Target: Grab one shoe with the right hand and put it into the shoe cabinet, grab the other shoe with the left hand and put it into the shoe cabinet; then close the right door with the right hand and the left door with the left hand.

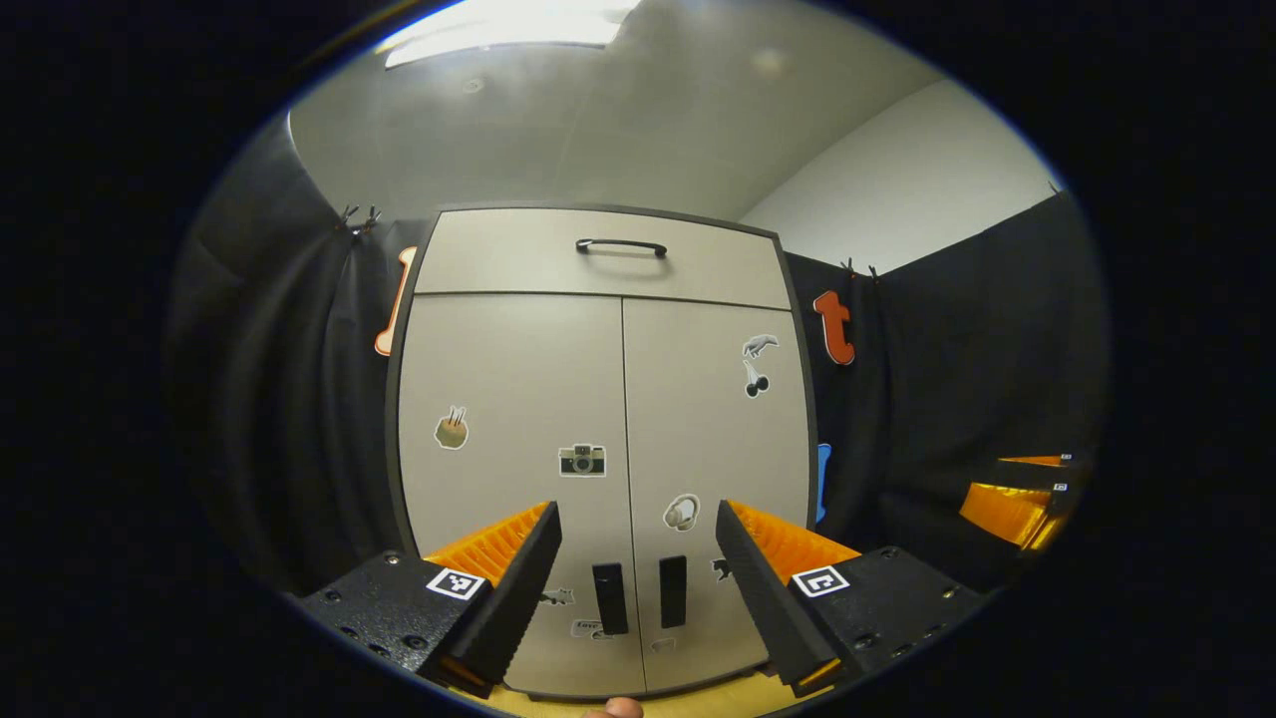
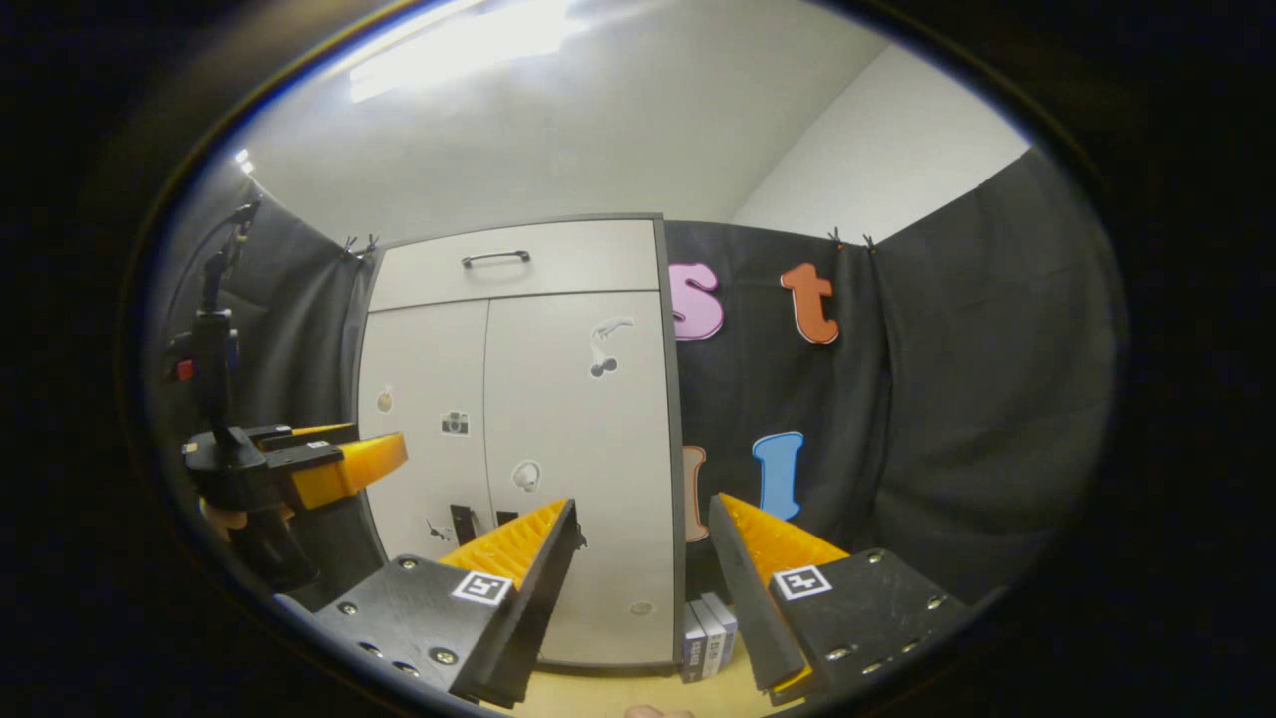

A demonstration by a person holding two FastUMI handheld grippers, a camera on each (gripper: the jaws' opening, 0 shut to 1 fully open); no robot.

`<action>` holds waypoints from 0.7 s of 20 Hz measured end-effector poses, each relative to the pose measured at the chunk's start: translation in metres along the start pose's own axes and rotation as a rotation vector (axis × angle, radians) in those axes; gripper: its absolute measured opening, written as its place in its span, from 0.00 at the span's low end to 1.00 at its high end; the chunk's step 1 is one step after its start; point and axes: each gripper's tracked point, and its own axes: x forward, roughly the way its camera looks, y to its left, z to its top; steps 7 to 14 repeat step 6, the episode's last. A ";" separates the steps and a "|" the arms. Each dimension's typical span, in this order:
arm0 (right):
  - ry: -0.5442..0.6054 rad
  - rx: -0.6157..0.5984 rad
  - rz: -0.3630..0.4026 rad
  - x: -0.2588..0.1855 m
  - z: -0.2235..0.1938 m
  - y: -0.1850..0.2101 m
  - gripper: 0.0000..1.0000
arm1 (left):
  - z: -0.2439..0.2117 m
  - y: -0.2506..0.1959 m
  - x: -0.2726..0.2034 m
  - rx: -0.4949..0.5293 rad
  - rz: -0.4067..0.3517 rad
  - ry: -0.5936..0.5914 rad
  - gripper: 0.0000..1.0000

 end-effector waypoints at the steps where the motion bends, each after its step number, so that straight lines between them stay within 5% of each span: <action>1: 0.003 0.002 -0.006 -0.003 -0.001 -0.001 0.80 | 0.002 -0.004 0.001 0.003 -0.007 -0.008 0.96; 14: 0.006 0.019 -0.013 -0.017 0.002 -0.002 0.80 | 0.013 -0.019 0.003 -0.038 -0.041 -0.041 0.96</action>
